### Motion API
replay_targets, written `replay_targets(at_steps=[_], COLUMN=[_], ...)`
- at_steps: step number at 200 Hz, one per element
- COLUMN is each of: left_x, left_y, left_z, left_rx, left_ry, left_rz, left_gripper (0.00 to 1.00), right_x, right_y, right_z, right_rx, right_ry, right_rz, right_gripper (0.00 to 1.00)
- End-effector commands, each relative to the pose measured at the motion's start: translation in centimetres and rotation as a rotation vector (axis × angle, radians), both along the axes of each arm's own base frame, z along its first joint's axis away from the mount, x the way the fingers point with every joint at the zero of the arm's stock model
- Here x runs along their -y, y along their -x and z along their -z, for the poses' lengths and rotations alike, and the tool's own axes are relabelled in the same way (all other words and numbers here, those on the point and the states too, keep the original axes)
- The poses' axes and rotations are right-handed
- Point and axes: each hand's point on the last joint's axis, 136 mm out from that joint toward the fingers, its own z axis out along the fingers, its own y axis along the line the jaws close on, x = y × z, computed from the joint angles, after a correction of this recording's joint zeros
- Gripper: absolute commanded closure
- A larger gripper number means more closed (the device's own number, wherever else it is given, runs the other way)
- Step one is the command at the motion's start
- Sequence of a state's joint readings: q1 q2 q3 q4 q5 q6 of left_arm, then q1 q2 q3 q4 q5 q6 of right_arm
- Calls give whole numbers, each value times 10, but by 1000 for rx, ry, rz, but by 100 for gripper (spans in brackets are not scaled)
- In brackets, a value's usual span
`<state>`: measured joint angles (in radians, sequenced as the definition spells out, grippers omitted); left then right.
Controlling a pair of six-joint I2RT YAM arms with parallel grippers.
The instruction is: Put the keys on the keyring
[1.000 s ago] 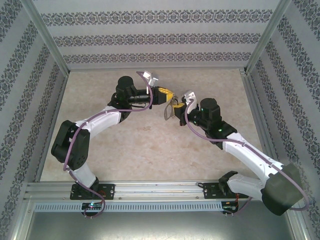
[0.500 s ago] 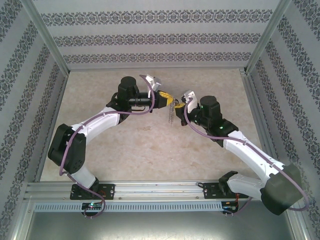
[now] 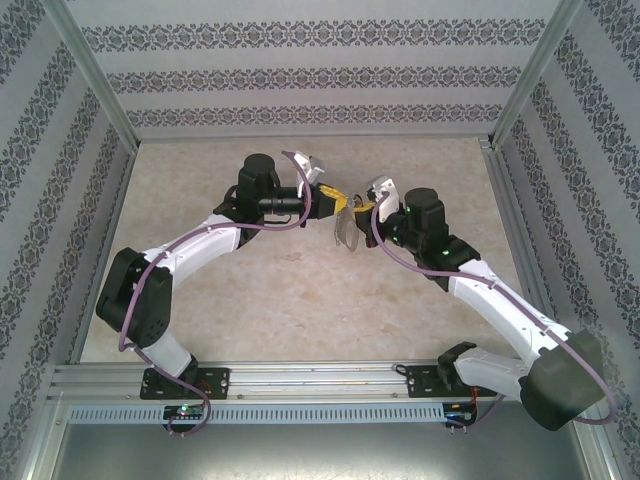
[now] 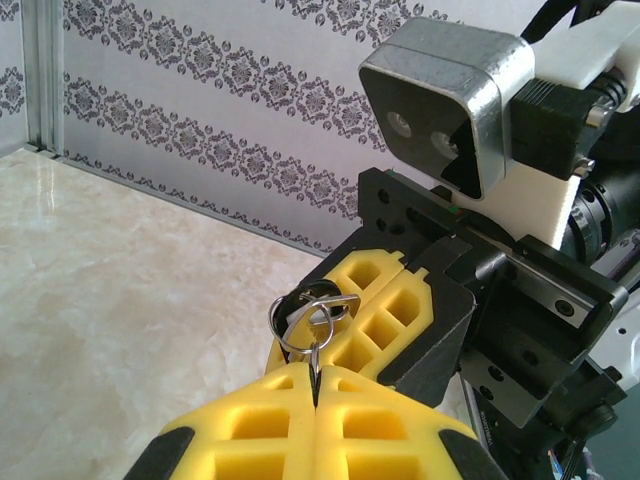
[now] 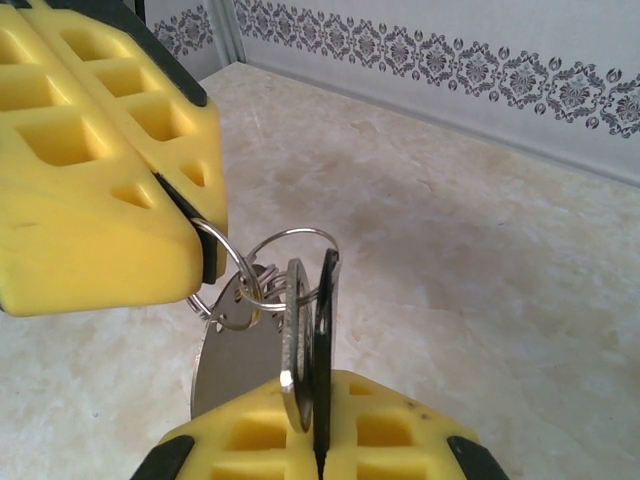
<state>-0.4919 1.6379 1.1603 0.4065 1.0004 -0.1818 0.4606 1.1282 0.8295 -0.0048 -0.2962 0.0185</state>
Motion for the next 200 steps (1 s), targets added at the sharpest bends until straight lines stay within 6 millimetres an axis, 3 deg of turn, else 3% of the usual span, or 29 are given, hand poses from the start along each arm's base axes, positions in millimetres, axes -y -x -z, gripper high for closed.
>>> replay_targets(at_steps=[1,28,111,167,200], left_x=[7,8,11,11,11], left_y=[10,9,10,10,10], left_z=[-21,-21,-22,-22,-22], left_rx=[64,65,68,68,68], left_ry=[22,22,24,24,26], left_rz=[41,42,49,49,51], left_gripper=[100,100,100,100,100], right_x=[-3,-5,4,18,12], right_y=[-3,-2,-1,-3,-1], right_z=[-21,-23,3,-2,-6], right_rx=[53,55,3,7,4], right_ry=[-12,-9,7,-27,-39], right_rz=[-11,-15,24,64,34], right_gripper=[100,100,100,100,100])
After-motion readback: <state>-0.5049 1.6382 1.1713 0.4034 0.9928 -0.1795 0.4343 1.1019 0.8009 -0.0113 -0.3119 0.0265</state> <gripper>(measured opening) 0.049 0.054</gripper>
